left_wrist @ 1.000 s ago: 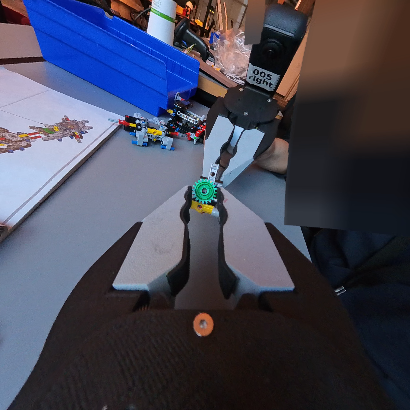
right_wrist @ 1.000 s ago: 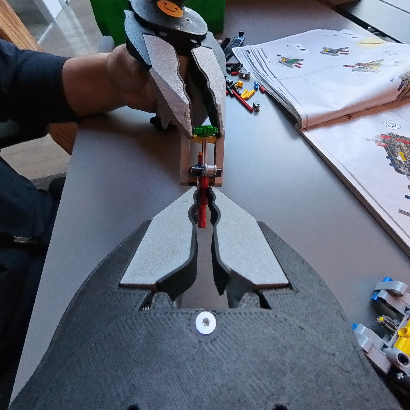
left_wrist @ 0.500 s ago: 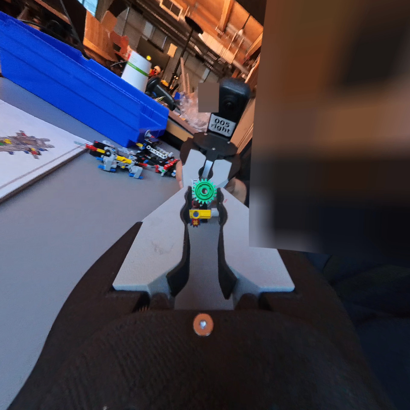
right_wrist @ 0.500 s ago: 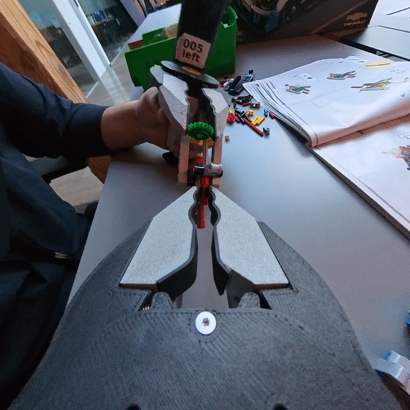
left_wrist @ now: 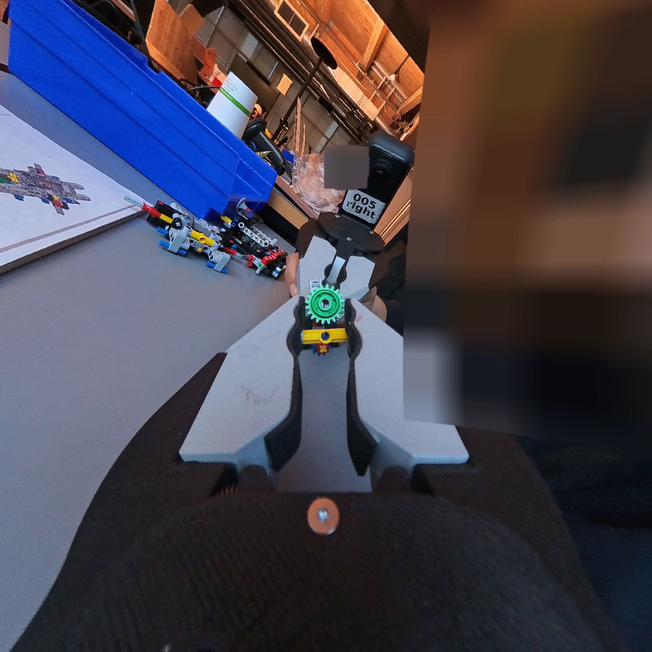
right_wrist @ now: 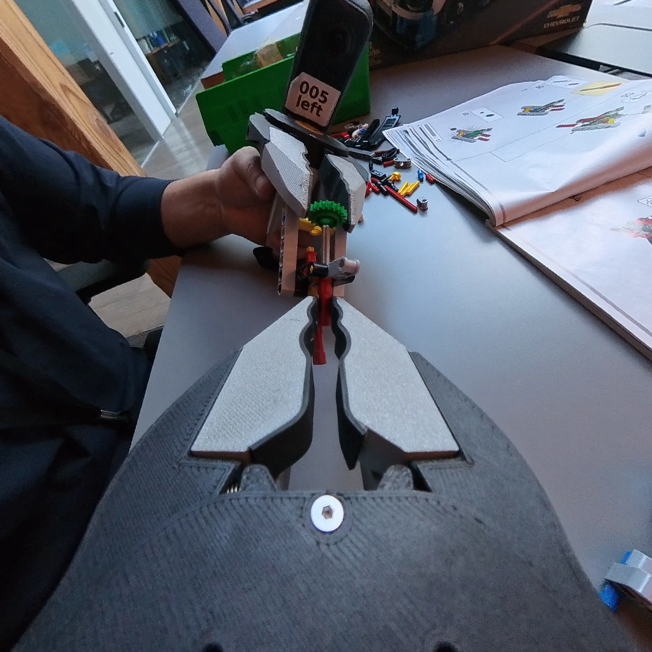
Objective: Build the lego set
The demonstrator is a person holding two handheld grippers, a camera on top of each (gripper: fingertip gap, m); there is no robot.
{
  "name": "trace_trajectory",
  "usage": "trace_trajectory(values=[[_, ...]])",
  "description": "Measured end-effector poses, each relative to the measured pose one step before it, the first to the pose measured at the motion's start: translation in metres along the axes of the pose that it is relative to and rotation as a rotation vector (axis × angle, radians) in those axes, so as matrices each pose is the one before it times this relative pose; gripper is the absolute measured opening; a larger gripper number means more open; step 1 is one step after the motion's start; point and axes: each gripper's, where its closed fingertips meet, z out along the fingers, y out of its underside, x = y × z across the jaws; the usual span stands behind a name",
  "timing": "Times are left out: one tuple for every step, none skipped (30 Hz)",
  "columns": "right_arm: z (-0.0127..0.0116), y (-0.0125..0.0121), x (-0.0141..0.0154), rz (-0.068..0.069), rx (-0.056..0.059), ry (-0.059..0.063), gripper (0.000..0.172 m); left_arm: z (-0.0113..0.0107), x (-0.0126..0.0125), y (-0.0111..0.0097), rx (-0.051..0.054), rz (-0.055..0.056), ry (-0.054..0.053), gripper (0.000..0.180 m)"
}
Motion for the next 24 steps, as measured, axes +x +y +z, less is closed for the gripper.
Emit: trace_trajectory(values=[[0.00019,0.00038,0.00015,0.0003,-0.0020,0.0013,0.003,-0.00013,-0.00038,0.00023,-0.0017,-0.0012,-0.0021,0.018],[-0.00007,0.00002,0.00018,0.0006,-0.0001,0.0011,0.003,-0.00017,-0.00040,0.00012,-0.0013,-0.0017,-0.0021,0.018],[-0.00009,-0.00008,0.00032,0.0017,0.0002,0.0010,0.003,-0.00029,-0.00054,0.00035,-0.0029,-0.0023,-0.0035,0.018],[-0.00038,-0.00022,0.00025,0.0025,0.0011,0.0002,0.003,-0.00021,-0.00048,0.00049,-0.0039,-0.0013,-0.0024,0.018],[-0.00033,-0.00029,0.00032,0.0019,0.0022,-0.0004,0.003,-0.00025,-0.00012,0.00024,-0.0026,-0.0005,-0.0012,0.018],[-0.00037,-0.00024,0.00025,0.0010,0.0016,0.0004,0.003,-0.00019,-0.00030,0.00019,-0.0017,-0.0004,-0.0020,0.018],[-0.00035,-0.00046,0.00048,-0.0004,0.0018,0.0023,0.003,-0.00009,-0.00031,0.00002,-0.0004,0.0003,-0.0029,0.018],[-0.00018,-0.00024,0.00035,-0.0006,0.0016,0.0020,0.003,-0.00009,-0.00044,0.00001,-0.0003,0.0010,-0.0035,0.018],[-0.00014,0.00004,0.00008,0.0001,0.0000,0.0005,0.003,-0.00005,-0.00058,0.00017,-0.0019,0.0017,-0.0058,0.018],[-0.00004,0.00009,0.00031,0.0004,-0.0004,0.0007,0.003,-0.00005,-0.00060,0.00038,-0.0029,0.0034,-0.0067,0.018],[0.00000,0.00004,0.00014,0.0003,0.0004,0.0004,0.003,-0.00006,-0.00046,0.00025,-0.0031,0.0045,-0.0061,0.018],[-0.00010,-0.00014,-0.00008,0.0002,0.0013,-0.0013,0.003,0.00014,-0.00057,0.00048,-0.0042,0.0043,-0.0065,0.018],[-0.00024,-0.00012,0.00000,0.0001,0.0008,-0.0002,0.003,0.00013,-0.00014,0.00038,-0.0033,0.0036,-0.0029,0.018],[-0.00034,-0.00061,0.00009,-0.0018,0.0029,0.0009,0.003,0.00006,-0.00013,0.00011,-0.0013,0.0012,-0.0020,0.018],[-0.00047,-0.00047,0.00018,-0.0007,0.0019,0.0014,0.003,0.00012,-0.00019,0.00004,-0.0003,-0.0003,-0.0015,0.018],[-0.00020,-0.00037,0.00011,-0.0003,0.0019,0.0006,0.003,-0.00001,-0.00020,0.00000,-0.0001,-0.0007,-0.0005,0.018],[-0.00021,-0.00034,0.00003,0.0000,0.0017,0.0002,0.003,0.00005,0.00003,0.00008,-0.0002,0.0001,-0.0001,0.018],[-0.00010,-0.00005,0.00016,0.0010,0.0003,0.0005,0.003,0.00004,-0.00014,0.00004,-0.0005,0.0007,-0.0015,0.018],[-0.00002,-0.00019,0.00009,0.0000,0.0016,0.0004,0.003,0.00005,-0.00020,-0.00001,0.0007,0.0006,-0.0019,0.018],[0.00006,0.00006,0.00013,0.0002,0.0009,0.0001,0.003,0.00003,-0.00008,-0.00005,0.0004,0.0004,-0.0016,0.018],[0.00021,0.00010,-0.00013,0.0017,0.0000,-0.0012,0.003,0.00000,-0.00022,-0.00011,0.0011,0.0006,-0.0017,0.018],[0.00017,-0.00016,-0.00003,0.0018,0.0021,-0.0012,0.003,0.00011,-0.00014,-0.00053,0.0047,0.0006,-0.0019,0.018],[-0.00001,-0.00040,-0.00018,0.0007,0.0040,-0.0021,0.003,0.00025,0.00037,-0.00105,0.0098,0.0004,0.0009,0.018],[-0.00013,-0.00068,-0.00025,0.0011,0.0056,-0.0030,0.003,0.00025,0.00069,-0.00132,0.0131,-0.0011,0.0030,0.018]])
